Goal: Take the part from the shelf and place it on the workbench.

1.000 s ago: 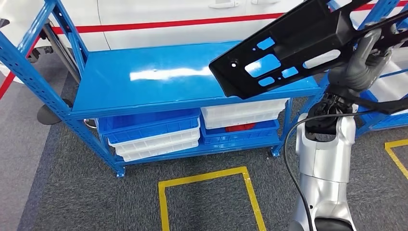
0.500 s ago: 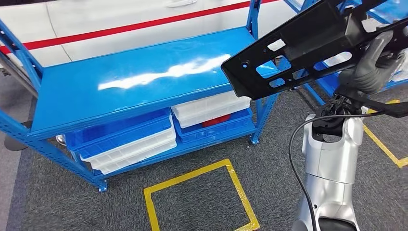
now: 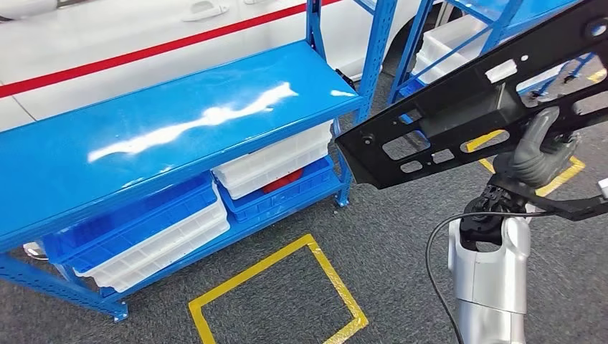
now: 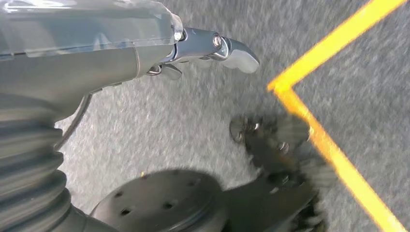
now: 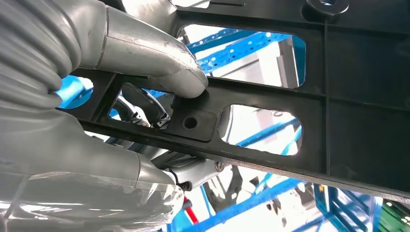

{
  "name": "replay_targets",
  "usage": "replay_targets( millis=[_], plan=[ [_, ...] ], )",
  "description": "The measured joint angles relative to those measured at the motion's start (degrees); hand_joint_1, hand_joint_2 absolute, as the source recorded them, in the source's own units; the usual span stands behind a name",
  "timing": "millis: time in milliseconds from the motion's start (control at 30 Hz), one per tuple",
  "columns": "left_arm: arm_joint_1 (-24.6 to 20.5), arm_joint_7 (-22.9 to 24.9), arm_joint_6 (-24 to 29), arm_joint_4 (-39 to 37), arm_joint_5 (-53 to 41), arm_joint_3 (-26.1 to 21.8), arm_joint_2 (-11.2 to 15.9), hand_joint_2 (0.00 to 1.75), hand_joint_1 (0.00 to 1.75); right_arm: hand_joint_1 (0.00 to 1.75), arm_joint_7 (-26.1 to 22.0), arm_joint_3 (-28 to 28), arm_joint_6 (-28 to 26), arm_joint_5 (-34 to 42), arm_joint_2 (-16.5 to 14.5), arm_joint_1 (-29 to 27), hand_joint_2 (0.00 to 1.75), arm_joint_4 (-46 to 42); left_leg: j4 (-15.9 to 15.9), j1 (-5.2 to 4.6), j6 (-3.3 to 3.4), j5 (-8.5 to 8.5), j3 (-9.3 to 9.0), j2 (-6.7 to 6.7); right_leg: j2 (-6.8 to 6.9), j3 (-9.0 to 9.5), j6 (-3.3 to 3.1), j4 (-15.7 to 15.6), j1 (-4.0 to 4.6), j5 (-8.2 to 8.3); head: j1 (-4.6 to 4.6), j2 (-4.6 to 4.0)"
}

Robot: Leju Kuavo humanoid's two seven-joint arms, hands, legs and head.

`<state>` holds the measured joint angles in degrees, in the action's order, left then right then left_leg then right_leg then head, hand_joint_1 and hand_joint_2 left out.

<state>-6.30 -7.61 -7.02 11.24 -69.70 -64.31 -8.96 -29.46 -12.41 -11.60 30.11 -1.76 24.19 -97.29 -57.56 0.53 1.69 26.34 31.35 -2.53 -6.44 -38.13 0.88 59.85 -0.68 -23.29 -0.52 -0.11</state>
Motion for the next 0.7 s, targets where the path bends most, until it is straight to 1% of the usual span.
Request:
replay_targets(
  millis=[33,67,100,133,167,200,233,267,300,333,367,400,433,467,500,533,567,600,633,667,700],
  plan=[
    [0.01,-0.02,-0.13,0.01,0.12,0.01,0.08,1.75,0.0,1.75,-0.18,0.0,0.26,0.14,-0.1,-0.31,1.75,-0.04,0.49,0.14,0.16,-0.34,-0.1,0.82,1.93,-0.98,0.18,2.15,-0.03,-1.43,0.01,0.0],
    [0.12,-0.06,-0.26,0.01,0.35,0.0,0.2,1.75,0.0,1.75,-0.36,0.0,0.66,0.39,-0.3,-0.52,1.75,-0.04,0.71,0.09,0.28,-0.5,-0.11,1.65,3.99,-2.44,0.37,5.53,-0.2,-3.26,0.01,0.0],
    [0.32,-0.1,-0.26,0.02,0.63,-0.01,0.3,1.75,0.0,1.75,-0.43,0.01,1.17,0.7,-0.55,-0.7,1.75,0.02,0.75,0.07,0.32,-0.53,-0.04,2.56,5.26,-4.19,0.7,9.43,-0.39,-5.09,0.01,0.0],
    [0.51,-0.11,-0.18,0.02,0.9,-0.03,0.39,1.75,0.0,1.75,-0.45,0.01,1.68,0.99,-0.86,-0.92,1.75,0.13,0.73,0.07,0.28,-0.51,0.01,3.47,5.88,-5.55,1.06,12.6,-0.61,-6.26,0.01,0.0],
    [0.64,-0.12,-0.02,0.02,1.21,-0.05,0.43,1.75,0.0,1.75,-0.46,0.02,2.16,1.23,-1.15,-1.09,1.75,0.32,0.71,0.07,0.21,-0.46,0.04,4.39,6.19,-6.05,1.4,14.09,-0.85,-6.49,0.0,0.0],
    [0.7,-0.16,0.18,0.02,1.57,-0.08,0.42,1.75,0.0,1.75,-0.46,0.04,2.59,1.41,-1.41,-1.15,1.75,0.57,0.66,0.07,0.1,-0.39,0.06,5.25,6.47,-5.43,1.67,13.37,-1.02,-5.74,0.0,0.0],
    [0.7,-0.25,0.35,0.02,1.97,-0.15,0.38,1.75,0.0,1.75,-0.52,0.1,3.02,1.54,-1.65,-1.03,1.75,0.89,0.57,0.08,-0.07,-0.28,0.03,6.06,7.06,-3.58,1.84,10.38,-1.13,-4.2,0.0,0.0],
    [0.67,-0.35,0.54,0.02,2.38,-0.25,0.34,1.75,0.0,1.75,-0.67,0.22,3.47,1.63,-1.9,-0.79,1.75,1.28,0.42,0.06,-0.32,-0.12,-0.02,6.79,8.27,-1.14,1.88,6.27,-1.15,-2.71,0.0,0.0],
    [0.65,-0.47,0.73,0.02,2.69,-0.37,0.31,1.75,0.0,1.75,-0.88,0.43,3.87,1.69,-2.21,-0.43,1.75,1.75,0.22,-0.07,-0.66,0.11,-0.02,7.43,9.49,0.94,1.62,2.64,-0.94,-1.65,-0.01,0.0],
    [0.63,-0.55,0.93,0.02,2.96,-0.5,0.29,1.75,0.0,1.75,-1.14,0.68,4.17,1.72,-2.64,-0.03,1.75,2.29,0.07,-0.18,-1.05,0.29,-0.07,7.98,10.3,2.34,1.2,0.09,-0.69,-1.07,-0.01,0.0],
    [0.61,-0.6,1.18,0.02,3.25,-0.65,0.3,1.75,0.0,1.75,-1.38,0.98,4.37,1.72,-3.09,0.31,1.75,2.89,-0.03,-0.31,-1.47,0.45,-0.13,8.52,10.61,2.83,0.7,-1.0,-0.41,-1.05,-0.01,0.0],
    [0.58,-0.61,1.43,0.02,3.54,-0.84,0.31,1.75,0.0,1.75,-1.5,1.29,4.46,1.72,-3.48,0.58,1.75,3.52,-0.02,-0.39,-1.87,0.54,-0.23,9.07,10.09,2.73,0.14,-1.07,-0.1,-1.07,-0.01,0.0],
    [0.53,-0.58,1.65,0.02,3.82,-1.08,0.32,1.75,0.0,1.75,-1.53,1.59,4.49,1.71,-3.9,0.77,1.75,4.13,0.02,-0.3,-2.26,0.62,-0.37,9.55,9.33,2.64,-0.32,-1.16,-0.08,-0.98,-0.01,0.0],
    [0.47,-0.48,1.92,0.02,3.99,-1.31,0.4,1.75,0.0,1.75,-1.42,1.93,4.46,1.7,-4.37,0.91,1.75,4.71,-0.25,-0.15,-2.64,0.99,-0.38,9.17,8.71,2.6,-0.72,-1.31,-0.1,-0.85,-0.01,0.0],
    [0.45,-0.32,2.23,0.02,4.01,-1.49,0.53,1.75,0.0,1.75,-1.15,2.3,4.37,1.76,-4.85,1.1,1.75,5.25,-1.25,0.02,-2.91,1.82,-0.04,8.08,8.1,2.6,-1.15,-1.46,-0.16,-0.7,-0.01,0.0],
    [0.5,-0.1,2.56,0.02,3.96,-1.59,0.68,1.75,0.0,1.75,-0.78,2.73,4.23,1.87,-5.43,1.32,1.75,5.8,-3.31,0.17,-3.08,3.23,0.79,6.56,7.53,2.62,-1.56,-1.6,-0.27,-0.56,-0.01,0.0],
    [0.64,0.13,2.89,0.02,3.88,-1.66,0.86,1.75,0.0,1.75,-0.39,3.19,4.11,2.02,-6.04,1.48,1.75,6.42,-6.68,0.25,-3.15,5.11,2.27,4.83,6.91,2.6,-1.87,-1.64,-0.23,-0.48,-0.01,0.0],
    [0.86,0.29,3.16,0.02,3.84,-1.75,1.03,1.75,0.0,1.75,-0.05,3.65,4.02,2.18,-6.58,1.58,1.75,7.12,-10.76,0.25,-3.14,7.01,4.15,3.79,6.2,2.56,-2.13,-1.62,-0.13,-0.43,-0.02,0.0],
    [1.08,0.42,3.34,0.02,3.86,-1.86,1.19,1.75,0.0,1.75,0.18,4.04,3.97,2.31,-7.07,1.59,1.75,7.8,-14.46,0.24,-3.12,8.34,5.95,3.28,5.42,2.51,-2.29,-1.59,0.02,-0.39,-0.02,0.0],
    [1.25,0.47,3.58,0.02,3.96,-1.99,1.37,1.75,0.0,1.75,0.33,4.35,3.98,2.45,-7.48,1.55,1.75,8.45,-16.78,0.21,-3.05,8.66,7.21,3.0,4.53,2.48,-2.36,-1.52,0.18,-0.37,-0.02,0.0],
    [1.33,0.46,3.88,0.02,4.23,-2.16,1.56,1.75,0.0,1.75,0.42,4.57,4.02,2.63,-7.78,1.52,1.75,8.99,-16.78,0.2,-2.9,7.77,7.47,2.84,3.66,2.45,-2.39,-1.42,0.3,-0.35,-0.02,0.0]
  ],
)
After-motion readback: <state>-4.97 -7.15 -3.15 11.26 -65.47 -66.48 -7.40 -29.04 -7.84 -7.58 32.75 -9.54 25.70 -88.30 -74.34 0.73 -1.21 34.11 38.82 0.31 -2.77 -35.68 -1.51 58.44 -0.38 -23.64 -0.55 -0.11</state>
